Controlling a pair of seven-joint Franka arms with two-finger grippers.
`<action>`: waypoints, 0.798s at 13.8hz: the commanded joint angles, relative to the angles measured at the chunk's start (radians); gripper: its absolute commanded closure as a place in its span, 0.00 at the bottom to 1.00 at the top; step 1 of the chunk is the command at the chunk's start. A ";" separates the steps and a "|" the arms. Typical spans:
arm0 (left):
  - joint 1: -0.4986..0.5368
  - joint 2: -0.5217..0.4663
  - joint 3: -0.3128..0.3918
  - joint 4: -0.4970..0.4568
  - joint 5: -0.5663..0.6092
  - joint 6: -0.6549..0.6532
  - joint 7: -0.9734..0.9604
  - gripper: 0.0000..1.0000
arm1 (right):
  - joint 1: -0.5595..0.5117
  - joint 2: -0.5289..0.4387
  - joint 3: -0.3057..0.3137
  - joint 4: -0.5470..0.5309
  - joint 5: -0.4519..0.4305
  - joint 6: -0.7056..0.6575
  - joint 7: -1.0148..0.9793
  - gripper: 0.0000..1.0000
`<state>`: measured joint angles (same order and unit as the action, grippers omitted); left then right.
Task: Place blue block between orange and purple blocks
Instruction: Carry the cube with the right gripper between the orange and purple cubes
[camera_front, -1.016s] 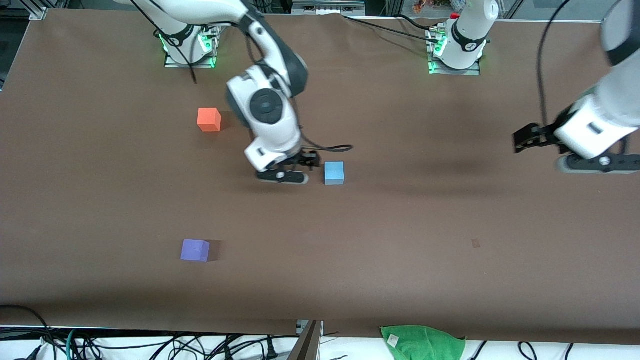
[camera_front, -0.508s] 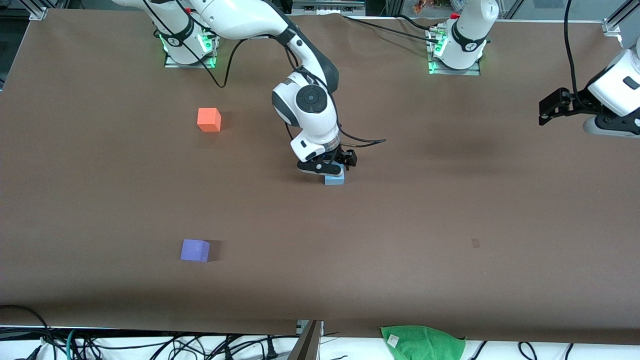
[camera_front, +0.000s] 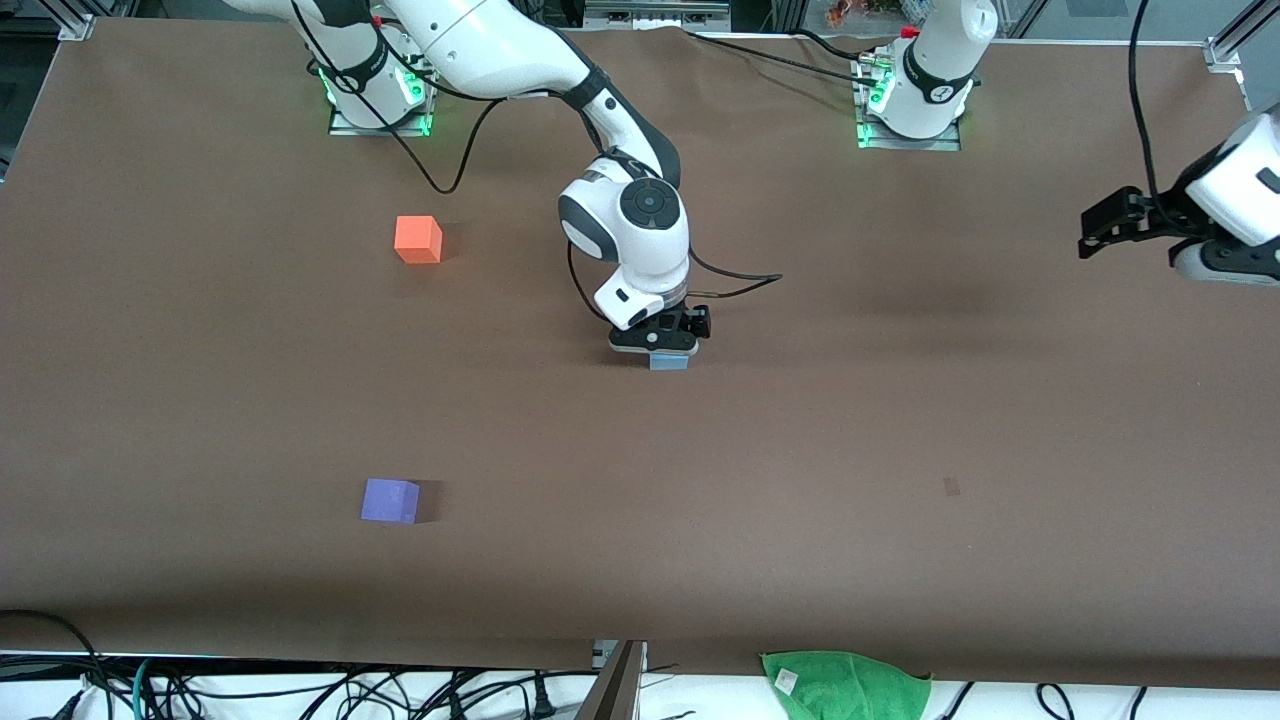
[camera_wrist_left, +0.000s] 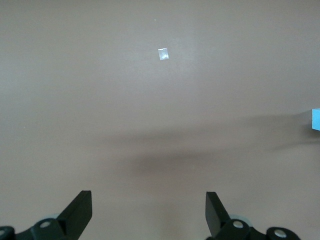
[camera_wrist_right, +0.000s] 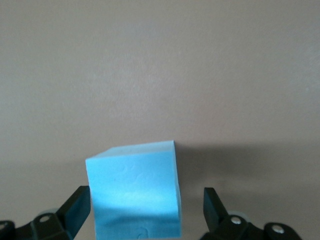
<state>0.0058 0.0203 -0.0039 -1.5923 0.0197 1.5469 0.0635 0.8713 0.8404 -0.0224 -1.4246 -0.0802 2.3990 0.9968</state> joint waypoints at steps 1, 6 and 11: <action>0.022 -0.002 -0.021 0.002 -0.017 0.010 0.009 0.00 | 0.021 0.028 -0.014 0.029 -0.020 0.011 0.023 0.00; 0.019 -0.003 -0.042 0.003 -0.012 0.004 0.006 0.00 | 0.015 0.025 -0.014 0.030 -0.013 0.012 0.019 0.42; 0.019 -0.003 -0.044 0.005 -0.011 -0.001 0.002 0.00 | -0.078 -0.026 -0.017 0.032 -0.003 -0.010 -0.056 0.85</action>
<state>0.0142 0.0204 -0.0404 -1.5923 0.0197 1.5481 0.0625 0.8426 0.8453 -0.0528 -1.3947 -0.0803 2.4097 0.9828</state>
